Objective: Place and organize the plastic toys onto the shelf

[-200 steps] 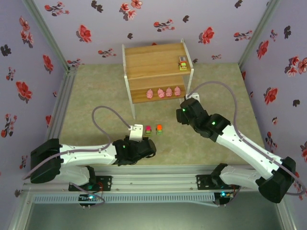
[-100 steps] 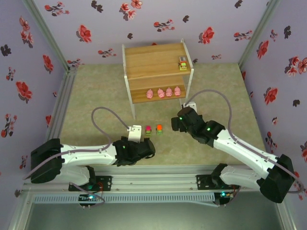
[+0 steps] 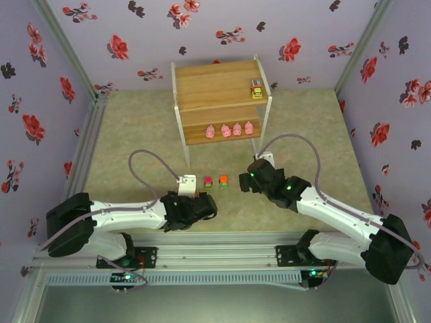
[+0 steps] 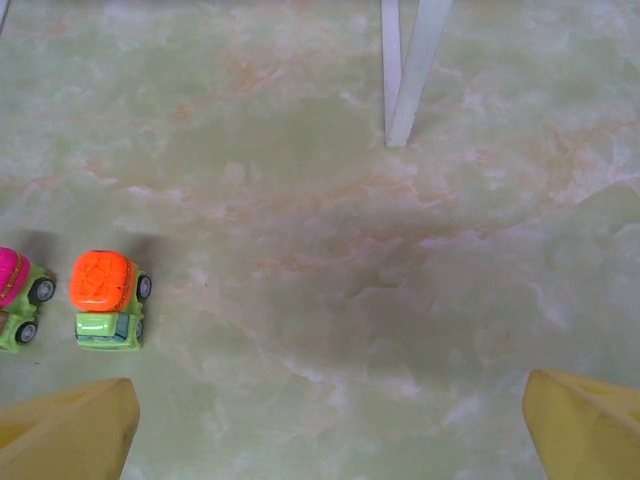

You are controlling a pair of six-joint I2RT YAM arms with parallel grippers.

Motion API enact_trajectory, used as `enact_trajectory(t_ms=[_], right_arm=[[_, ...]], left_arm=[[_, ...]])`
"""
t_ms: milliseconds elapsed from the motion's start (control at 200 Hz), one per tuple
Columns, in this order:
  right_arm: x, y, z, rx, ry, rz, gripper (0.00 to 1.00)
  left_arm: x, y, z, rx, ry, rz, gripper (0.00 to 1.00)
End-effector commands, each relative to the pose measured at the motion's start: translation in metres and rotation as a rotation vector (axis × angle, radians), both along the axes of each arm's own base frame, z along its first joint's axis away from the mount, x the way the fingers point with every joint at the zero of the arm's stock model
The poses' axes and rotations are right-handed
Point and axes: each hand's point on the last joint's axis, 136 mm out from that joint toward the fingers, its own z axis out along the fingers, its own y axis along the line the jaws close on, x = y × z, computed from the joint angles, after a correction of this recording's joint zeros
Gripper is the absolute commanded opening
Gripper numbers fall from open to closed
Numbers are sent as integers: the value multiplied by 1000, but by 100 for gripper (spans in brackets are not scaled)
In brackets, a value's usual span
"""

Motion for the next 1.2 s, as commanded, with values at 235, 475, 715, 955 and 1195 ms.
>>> enact_trajectory(t_ms=[235, 475, 715, 955, 1195], right_arm=[[-2, 1, -19, 1, -15, 15, 97], [-6, -1, -29, 1, -33, 49, 95], [-8, 2, -29, 16, -48, 74, 94], [-9, 3, -31, 18, -44, 84, 94], [-9, 4, -30, 18, -47, 84, 93]], left_arm=[[13, 0, -7, 13, 10, 57, 81], [19, -6, -17, -24, 41, 62, 77], [23, -13, -26, -30, 62, 64, 69], [27, -17, -33, -39, 86, 88, 64], [28, -17, -40, -60, 115, 101, 58]])
